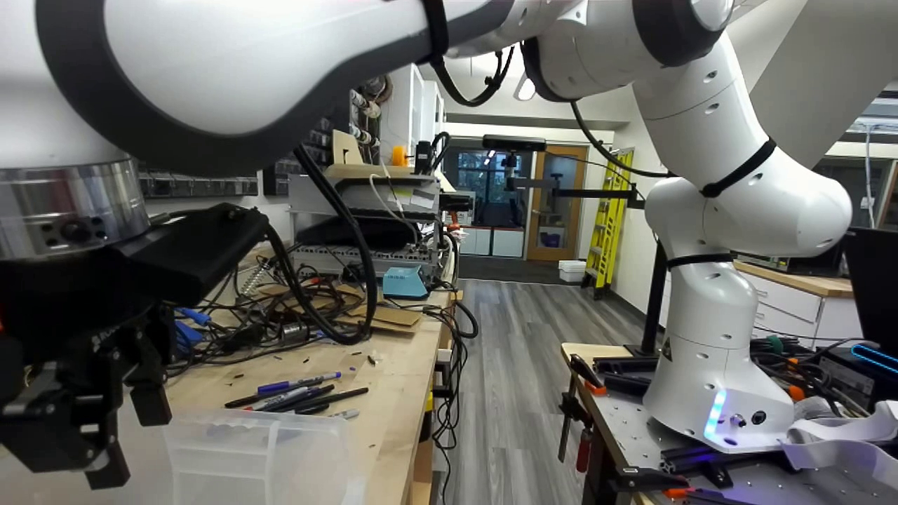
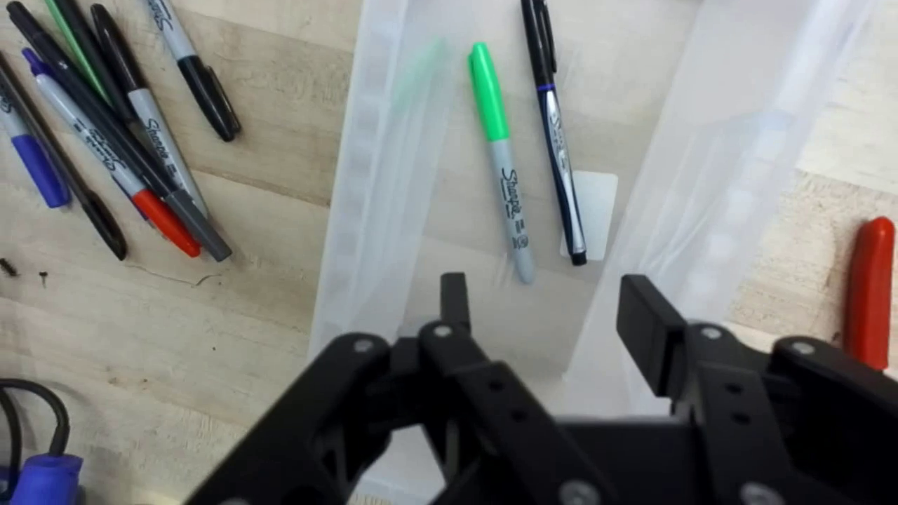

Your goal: Put the green marker into the box.

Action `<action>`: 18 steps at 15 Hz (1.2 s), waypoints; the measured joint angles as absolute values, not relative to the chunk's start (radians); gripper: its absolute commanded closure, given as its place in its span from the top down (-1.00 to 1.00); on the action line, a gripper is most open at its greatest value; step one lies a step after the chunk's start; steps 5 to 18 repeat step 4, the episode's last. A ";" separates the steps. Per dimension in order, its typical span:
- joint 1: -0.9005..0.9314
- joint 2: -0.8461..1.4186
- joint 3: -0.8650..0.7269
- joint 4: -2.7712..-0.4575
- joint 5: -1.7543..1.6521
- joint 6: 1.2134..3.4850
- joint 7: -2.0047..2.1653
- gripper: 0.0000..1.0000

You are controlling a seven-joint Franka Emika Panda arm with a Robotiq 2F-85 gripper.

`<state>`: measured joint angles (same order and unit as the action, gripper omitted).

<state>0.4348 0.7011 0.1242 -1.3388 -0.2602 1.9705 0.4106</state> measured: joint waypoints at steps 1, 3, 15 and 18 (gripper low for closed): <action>0.435 0.694 0.121 -1.333 -0.260 1.970 0.411 0.91; 0.435 0.679 0.113 -1.329 -0.262 1.969 0.411 0.67; 0.435 0.672 0.109 -1.329 -0.263 1.968 0.411 0.81; 0.435 0.672 0.109 -1.329 -0.263 1.968 0.411 0.81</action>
